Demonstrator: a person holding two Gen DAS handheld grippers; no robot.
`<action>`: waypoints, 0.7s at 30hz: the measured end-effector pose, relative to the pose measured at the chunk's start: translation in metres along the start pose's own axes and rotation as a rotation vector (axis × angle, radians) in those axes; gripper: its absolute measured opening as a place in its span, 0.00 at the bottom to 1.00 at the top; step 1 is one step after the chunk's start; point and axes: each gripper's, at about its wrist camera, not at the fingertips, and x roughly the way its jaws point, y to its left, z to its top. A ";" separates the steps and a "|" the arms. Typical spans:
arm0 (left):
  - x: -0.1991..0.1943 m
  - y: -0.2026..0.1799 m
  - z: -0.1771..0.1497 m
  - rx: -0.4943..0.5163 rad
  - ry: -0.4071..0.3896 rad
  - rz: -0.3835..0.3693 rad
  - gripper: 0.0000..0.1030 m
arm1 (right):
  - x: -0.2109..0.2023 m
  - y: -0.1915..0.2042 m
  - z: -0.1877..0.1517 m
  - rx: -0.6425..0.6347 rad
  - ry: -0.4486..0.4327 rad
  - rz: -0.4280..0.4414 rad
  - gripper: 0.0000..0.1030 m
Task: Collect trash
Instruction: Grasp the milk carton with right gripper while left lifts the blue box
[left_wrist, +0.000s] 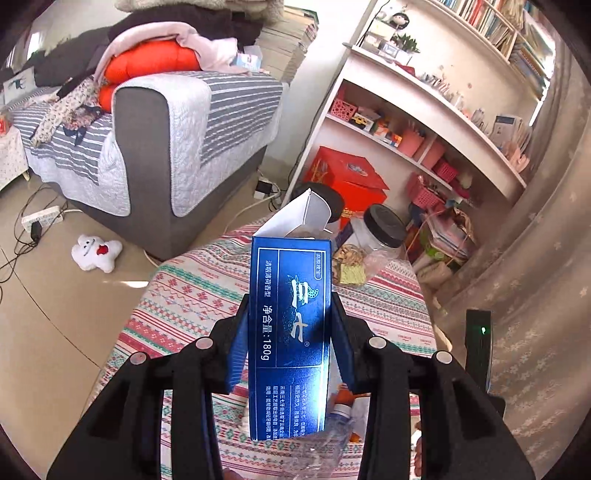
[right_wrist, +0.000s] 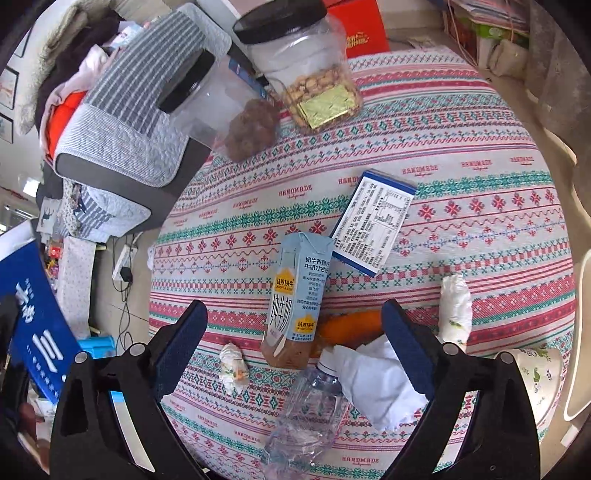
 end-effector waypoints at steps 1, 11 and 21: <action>0.000 0.007 0.001 -0.010 0.004 0.004 0.39 | 0.009 0.003 0.003 -0.003 0.017 -0.015 0.87; -0.006 0.034 0.008 -0.015 -0.007 0.000 0.39 | 0.081 0.011 0.010 0.036 0.159 -0.053 0.55; 0.006 0.042 0.007 -0.029 0.007 0.043 0.39 | 0.040 0.036 0.007 -0.006 -0.019 -0.007 0.22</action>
